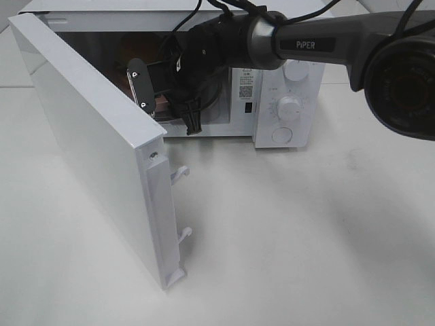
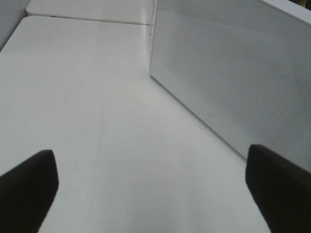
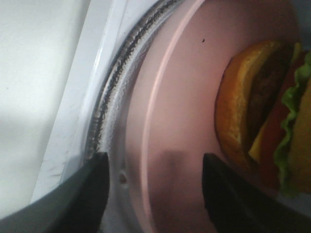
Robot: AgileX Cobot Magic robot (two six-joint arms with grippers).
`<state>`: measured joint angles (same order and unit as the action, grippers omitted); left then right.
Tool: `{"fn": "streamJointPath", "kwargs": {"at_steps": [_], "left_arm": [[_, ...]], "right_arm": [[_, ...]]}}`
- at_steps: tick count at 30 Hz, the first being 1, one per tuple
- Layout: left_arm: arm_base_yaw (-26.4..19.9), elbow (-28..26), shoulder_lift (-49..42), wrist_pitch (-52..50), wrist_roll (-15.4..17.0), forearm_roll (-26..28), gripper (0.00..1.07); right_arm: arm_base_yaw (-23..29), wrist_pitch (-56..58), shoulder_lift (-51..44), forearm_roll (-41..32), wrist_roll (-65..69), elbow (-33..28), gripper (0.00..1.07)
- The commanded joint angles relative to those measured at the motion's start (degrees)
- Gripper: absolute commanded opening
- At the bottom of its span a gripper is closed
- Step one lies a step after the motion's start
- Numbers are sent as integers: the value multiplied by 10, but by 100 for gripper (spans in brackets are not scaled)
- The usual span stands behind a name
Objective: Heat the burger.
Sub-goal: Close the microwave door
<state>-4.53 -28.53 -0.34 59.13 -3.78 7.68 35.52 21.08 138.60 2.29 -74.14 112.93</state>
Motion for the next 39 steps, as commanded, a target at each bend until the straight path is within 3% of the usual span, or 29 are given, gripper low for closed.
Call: {"fn": "streamJointPath", "kwargs": {"at_steps": [1, 7, 39], "left_arm": [[-1, 1, -10, 1, 2, 0, 100], [-1, 1, -10, 1, 2, 1, 100], [-1, 1, -10, 1, 2, 1, 100]], "right_arm": [[-1, 25, -10, 2, 17, -10, 68], [-1, -1, -32, 1, 14, -67, 78], [-1, -164, -139, -1, 13, -281, 77]]}}
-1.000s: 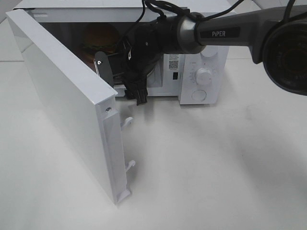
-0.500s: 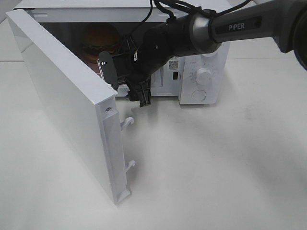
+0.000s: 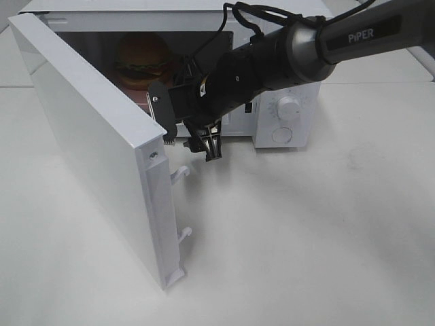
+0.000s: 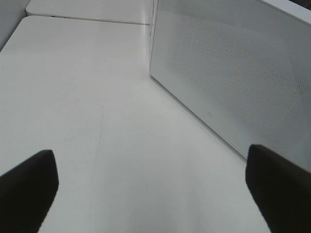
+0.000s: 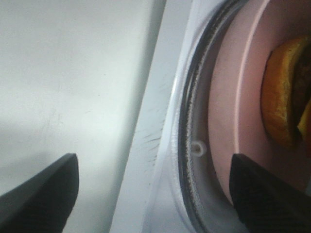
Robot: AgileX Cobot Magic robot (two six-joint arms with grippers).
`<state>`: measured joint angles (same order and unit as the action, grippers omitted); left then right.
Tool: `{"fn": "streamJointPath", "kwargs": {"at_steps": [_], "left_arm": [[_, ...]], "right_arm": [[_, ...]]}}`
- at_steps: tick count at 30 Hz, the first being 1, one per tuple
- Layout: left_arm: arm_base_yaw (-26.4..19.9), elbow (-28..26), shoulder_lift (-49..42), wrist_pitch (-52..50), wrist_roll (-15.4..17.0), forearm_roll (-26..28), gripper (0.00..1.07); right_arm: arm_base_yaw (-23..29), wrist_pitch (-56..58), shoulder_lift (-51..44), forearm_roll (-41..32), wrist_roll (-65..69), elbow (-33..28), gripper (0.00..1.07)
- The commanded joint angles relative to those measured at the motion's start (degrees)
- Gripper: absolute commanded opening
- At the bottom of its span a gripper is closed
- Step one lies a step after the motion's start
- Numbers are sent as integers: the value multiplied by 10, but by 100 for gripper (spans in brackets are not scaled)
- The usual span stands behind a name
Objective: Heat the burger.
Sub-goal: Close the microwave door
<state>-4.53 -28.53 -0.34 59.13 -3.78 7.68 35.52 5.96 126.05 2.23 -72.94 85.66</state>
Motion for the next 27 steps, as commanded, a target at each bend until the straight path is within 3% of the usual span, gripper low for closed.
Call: {"fn": "streamJointPath", "kwargs": {"at_steps": [1, 27], "left_arm": [[-1, 1, -10, 1, 2, 1, 100], [-1, 1, -10, 1, 2, 1, 100]], "right_arm": [[-1, -22, -19, -1, 1, -18, 76], [-1, -71, -102, -18, 8, -136, 76]]}}
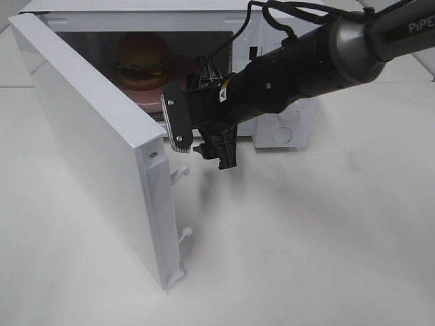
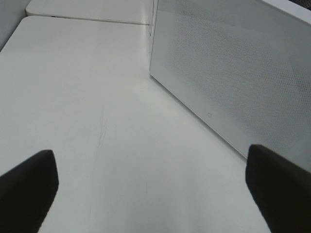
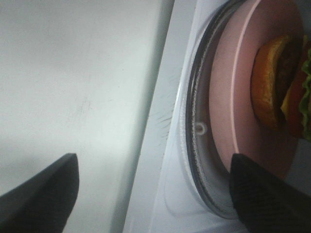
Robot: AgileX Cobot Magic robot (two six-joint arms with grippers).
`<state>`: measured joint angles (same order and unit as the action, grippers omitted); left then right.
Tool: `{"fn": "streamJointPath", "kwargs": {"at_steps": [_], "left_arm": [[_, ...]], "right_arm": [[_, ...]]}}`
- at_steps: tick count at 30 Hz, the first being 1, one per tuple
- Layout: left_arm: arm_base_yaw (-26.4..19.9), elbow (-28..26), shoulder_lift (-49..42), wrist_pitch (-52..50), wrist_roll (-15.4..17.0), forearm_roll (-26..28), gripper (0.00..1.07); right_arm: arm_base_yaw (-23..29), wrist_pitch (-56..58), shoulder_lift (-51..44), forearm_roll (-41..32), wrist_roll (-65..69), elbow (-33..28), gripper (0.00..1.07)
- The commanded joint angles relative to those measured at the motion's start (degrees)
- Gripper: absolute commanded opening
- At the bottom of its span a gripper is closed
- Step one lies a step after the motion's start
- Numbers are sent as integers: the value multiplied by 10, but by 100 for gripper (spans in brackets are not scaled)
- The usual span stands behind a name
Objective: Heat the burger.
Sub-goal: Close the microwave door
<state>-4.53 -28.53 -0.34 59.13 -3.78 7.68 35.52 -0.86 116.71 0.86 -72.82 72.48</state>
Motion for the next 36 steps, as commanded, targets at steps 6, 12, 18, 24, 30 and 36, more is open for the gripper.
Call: {"fn": "streamJointPath", "kwargs": {"at_steps": [6, 12, 18, 24, 30, 36], "left_arm": [[-1, 1, -10, 1, 2, 1, 100], [-1, 1, -10, 1, 2, 1, 100], [-1, 1, -10, 1, 2, 1, 100], [-1, 1, -10, 1, 2, 1, 100], [-1, 1, -10, 1, 2, 1, 100], [-1, 1, -10, 1, 2, 1, 100]], "right_arm": [[-1, -3, -34, -17, 7, -29, 76], [-1, -2, -51, -18, 7, -41, 76], [-1, 3, -61, -40, 8, -46, 76], [-1, 13, -78, -57, 8, -46, 76], [-1, 28, -84, -95, 8, -46, 76], [-1, 37, -95, -109, 30, -46, 76]]}}
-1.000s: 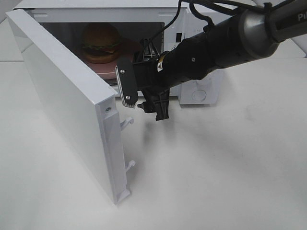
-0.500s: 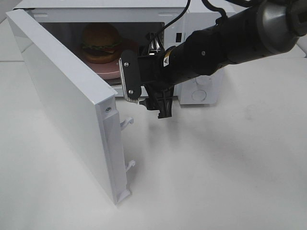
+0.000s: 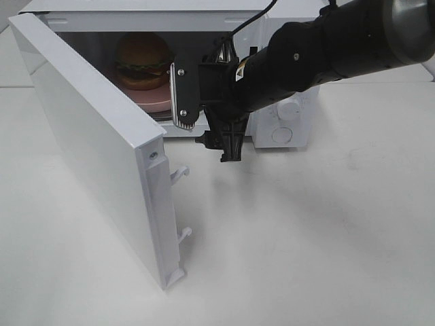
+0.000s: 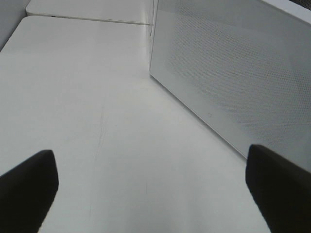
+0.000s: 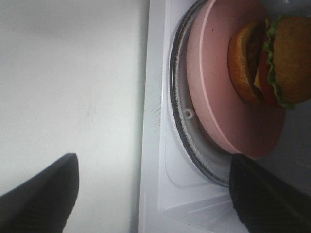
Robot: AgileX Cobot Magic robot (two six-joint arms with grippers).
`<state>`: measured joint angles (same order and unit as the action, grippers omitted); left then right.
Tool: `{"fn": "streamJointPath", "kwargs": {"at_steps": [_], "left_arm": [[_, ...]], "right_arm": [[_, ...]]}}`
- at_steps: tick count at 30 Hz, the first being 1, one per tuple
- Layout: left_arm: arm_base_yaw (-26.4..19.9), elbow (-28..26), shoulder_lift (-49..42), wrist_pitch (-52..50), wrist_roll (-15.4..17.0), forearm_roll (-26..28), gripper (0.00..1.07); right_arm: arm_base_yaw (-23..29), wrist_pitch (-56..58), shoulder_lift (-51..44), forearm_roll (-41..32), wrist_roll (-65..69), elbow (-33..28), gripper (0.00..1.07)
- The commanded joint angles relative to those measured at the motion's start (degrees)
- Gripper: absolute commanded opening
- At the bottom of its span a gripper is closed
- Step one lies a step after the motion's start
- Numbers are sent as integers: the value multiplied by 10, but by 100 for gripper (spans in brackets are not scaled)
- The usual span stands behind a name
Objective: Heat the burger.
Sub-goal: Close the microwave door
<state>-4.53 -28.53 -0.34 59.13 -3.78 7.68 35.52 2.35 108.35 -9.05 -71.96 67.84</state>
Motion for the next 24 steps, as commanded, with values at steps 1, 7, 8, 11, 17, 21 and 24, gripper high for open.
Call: {"fn": "streamJointPath", "kwargs": {"at_steps": [1, 7, 8, 11, 17, 21, 24], "left_arm": [[-1, 1, -10, 1, 2, 1, 100], [-1, 1, -10, 1, 2, 1, 100], [-1, 1, -10, 1, 2, 1, 100], [-1, 1, -10, 1, 2, 1, 100], [-1, 1, -10, 1, 2, 1, 100], [-1, 1, -10, 1, 2, 1, 100], [-1, 1, -10, 1, 2, 1, 100]], "right_arm": [[-2, 15, -18, -10, 42, 1, 76], [-2, 50, -26, -8, 96, 1, 76], [-2, 56, -27, -8, 104, 1, 76], [-2, 67, -34, -7, 128, 1, 76], [-13, 75, -66, 1, 174, -18, 76], [-22, 76, -85, 5, 194, -45, 76], [-22, 77, -106, 5, 212, -74, 76]]}}
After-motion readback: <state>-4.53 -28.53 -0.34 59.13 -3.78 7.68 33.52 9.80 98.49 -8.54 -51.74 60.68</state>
